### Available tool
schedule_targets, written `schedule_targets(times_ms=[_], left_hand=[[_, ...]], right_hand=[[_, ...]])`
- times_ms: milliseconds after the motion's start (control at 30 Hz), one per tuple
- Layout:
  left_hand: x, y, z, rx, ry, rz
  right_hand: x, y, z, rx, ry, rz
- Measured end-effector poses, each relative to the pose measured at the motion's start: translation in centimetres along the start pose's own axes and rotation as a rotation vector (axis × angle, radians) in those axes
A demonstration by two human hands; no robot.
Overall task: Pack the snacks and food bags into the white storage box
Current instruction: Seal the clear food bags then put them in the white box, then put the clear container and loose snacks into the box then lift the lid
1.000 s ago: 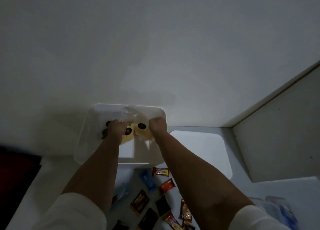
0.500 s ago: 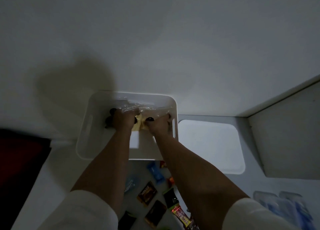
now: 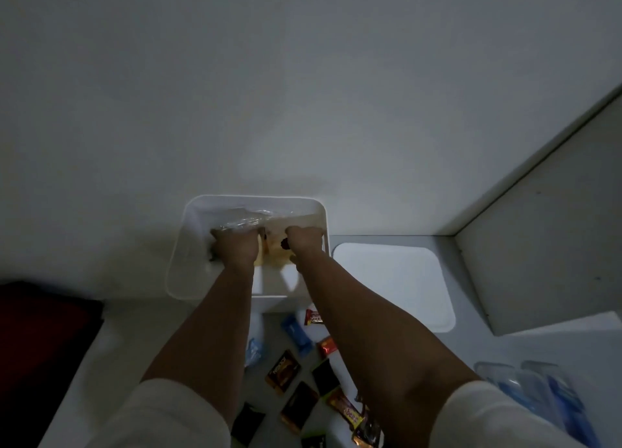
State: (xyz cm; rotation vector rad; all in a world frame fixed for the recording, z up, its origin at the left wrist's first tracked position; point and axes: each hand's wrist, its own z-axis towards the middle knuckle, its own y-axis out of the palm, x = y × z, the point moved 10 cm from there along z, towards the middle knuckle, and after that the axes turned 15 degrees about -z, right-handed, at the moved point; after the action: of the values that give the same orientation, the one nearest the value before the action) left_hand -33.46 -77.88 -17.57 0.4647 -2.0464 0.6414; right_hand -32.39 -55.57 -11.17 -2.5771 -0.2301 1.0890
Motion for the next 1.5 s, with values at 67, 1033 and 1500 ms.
schedule_targets(times_ms=[67,1033,1500], left_hand=[[2.0,-0.9,-3.4,-0.002,-0.003,-0.024],[-18.3,31.4,-50.3,-0.868,-0.071,0.671],[-25.0,29.1,-54.7,-0.603,-0.397,0.322]], right_hand=[[-0.9,-2.2,-2.0,-0.016,-0.105,0.018],[43.0,-57.4,-5.4,0.557,0.165,-0.423],[50.7,-61.7,-2.0,0.361,0.163,-0.387]])
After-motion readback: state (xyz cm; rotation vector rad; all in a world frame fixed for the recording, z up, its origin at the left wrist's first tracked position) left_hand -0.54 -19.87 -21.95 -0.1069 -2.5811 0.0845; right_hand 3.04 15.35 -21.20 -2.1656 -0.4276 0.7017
